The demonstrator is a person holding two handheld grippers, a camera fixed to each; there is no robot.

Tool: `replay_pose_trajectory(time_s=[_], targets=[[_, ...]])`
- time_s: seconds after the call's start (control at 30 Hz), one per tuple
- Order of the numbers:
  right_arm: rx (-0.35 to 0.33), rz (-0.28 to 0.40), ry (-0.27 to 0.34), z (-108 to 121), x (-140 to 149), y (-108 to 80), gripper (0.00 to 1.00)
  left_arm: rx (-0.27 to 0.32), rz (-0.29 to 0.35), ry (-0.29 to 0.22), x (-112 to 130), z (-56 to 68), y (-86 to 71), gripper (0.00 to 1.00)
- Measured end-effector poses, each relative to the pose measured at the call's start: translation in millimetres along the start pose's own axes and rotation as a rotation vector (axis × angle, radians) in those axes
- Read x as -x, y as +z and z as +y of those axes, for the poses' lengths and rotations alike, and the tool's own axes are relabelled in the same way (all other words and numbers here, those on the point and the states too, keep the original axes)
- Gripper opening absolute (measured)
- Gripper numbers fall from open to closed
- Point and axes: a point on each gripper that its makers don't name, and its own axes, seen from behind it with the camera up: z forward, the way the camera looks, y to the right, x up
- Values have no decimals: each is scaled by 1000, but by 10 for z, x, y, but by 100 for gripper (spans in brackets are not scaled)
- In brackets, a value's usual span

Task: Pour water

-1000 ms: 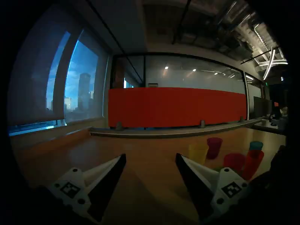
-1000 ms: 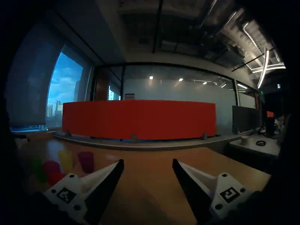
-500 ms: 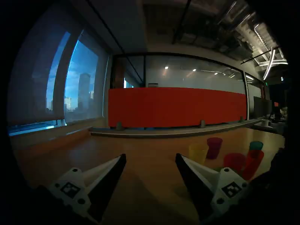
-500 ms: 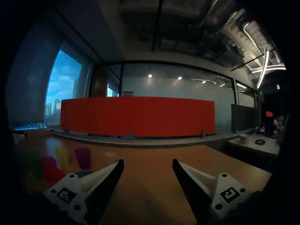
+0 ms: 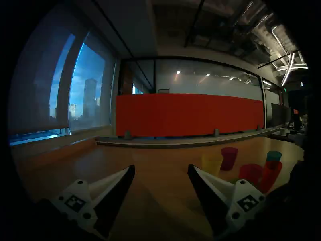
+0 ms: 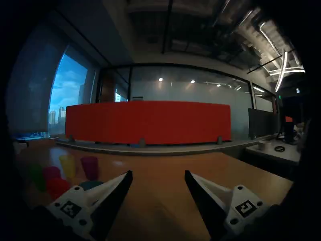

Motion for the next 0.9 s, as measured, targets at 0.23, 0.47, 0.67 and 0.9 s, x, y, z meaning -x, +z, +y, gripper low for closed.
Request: replay_pose_trajectory(time_s=[0.23,0.47,0.67,0.9], targets=[[-4,-8,2,-7,14,5,100,0,0,0,0,3,1,98],[-7,-10,4,-17,15,14,100,0,0,0,-3,4,2,98],[-7,-10,4,-16,10,16,100,0,0,0,-4,3,2,98],[-7,-10,4,-20,14,17,100,0,0,0,-4,5,0,98]])
